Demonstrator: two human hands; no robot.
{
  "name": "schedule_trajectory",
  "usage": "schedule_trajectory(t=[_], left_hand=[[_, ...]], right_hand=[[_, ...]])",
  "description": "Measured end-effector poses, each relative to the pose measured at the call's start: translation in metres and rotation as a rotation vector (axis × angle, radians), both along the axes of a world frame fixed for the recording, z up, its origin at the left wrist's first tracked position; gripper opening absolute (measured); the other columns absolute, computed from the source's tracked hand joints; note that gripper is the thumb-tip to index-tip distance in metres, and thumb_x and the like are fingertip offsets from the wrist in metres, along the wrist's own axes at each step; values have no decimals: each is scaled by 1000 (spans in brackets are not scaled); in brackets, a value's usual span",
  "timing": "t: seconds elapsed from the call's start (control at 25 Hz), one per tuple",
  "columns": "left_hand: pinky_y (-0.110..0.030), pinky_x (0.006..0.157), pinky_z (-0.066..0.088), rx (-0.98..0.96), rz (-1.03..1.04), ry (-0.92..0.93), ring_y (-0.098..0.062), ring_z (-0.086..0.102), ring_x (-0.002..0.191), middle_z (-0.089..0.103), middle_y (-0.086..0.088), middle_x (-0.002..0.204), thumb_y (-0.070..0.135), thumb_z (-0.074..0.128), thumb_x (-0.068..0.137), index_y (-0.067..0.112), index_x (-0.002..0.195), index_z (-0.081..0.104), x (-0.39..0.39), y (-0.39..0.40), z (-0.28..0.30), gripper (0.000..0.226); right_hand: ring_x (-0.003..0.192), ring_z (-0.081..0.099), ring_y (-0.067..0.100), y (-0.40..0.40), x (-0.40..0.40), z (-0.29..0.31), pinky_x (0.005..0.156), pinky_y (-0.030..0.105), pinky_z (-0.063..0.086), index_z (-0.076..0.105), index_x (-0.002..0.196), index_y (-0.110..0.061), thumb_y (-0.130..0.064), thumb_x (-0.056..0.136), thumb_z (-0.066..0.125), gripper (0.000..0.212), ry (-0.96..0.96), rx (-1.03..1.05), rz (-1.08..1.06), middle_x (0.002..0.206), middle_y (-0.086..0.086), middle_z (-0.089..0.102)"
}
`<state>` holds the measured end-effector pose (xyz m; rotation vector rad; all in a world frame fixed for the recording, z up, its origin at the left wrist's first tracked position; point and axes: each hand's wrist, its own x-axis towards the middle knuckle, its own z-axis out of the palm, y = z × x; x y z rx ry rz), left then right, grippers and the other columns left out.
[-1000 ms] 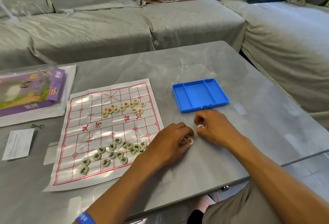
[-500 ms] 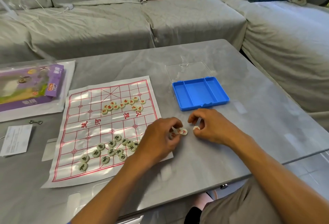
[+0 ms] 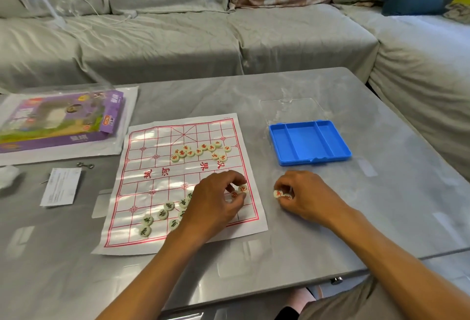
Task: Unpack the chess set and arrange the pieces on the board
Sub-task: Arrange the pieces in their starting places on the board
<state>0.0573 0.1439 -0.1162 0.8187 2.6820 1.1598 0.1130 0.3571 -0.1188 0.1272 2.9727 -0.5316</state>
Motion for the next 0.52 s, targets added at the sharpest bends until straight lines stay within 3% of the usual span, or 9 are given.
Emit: schedule_trajectory(t=[0.2, 0.28, 0.52], left_hand=[[-9, 78, 38, -50, 125, 48, -5, 61, 89, 63, 17, 102, 30, 71, 84, 29, 105, 65, -30, -49, 4, 22], [-17, 79, 42, -103, 168, 51, -7, 59, 91, 62, 15, 100, 27, 70, 85, 27, 105, 66, -55, -73, 2, 20], [-24, 72, 44, -243, 47, 87, -12, 59, 87, 69, 7, 98, 22, 69, 85, 27, 100, 67, -125, -85, -13, 17]], right_hand=[[91, 56, 6, -8, -11, 20, 81, 14, 46, 66, 110, -25, -36, 86, 66, 26, 14, -34, -15, 106, -9, 65], [92, 56, 7, -22, -35, 27, 83, 16, 47, 66, 110, -25, -37, 85, 68, 28, 66, -67, 11, 105, -11, 63], [94, 55, 8, -89, -126, 10, 83, 19, 47, 65, 116, -26, -30, 85, 67, 32, 6, -3, 255, 112, -6, 63]])
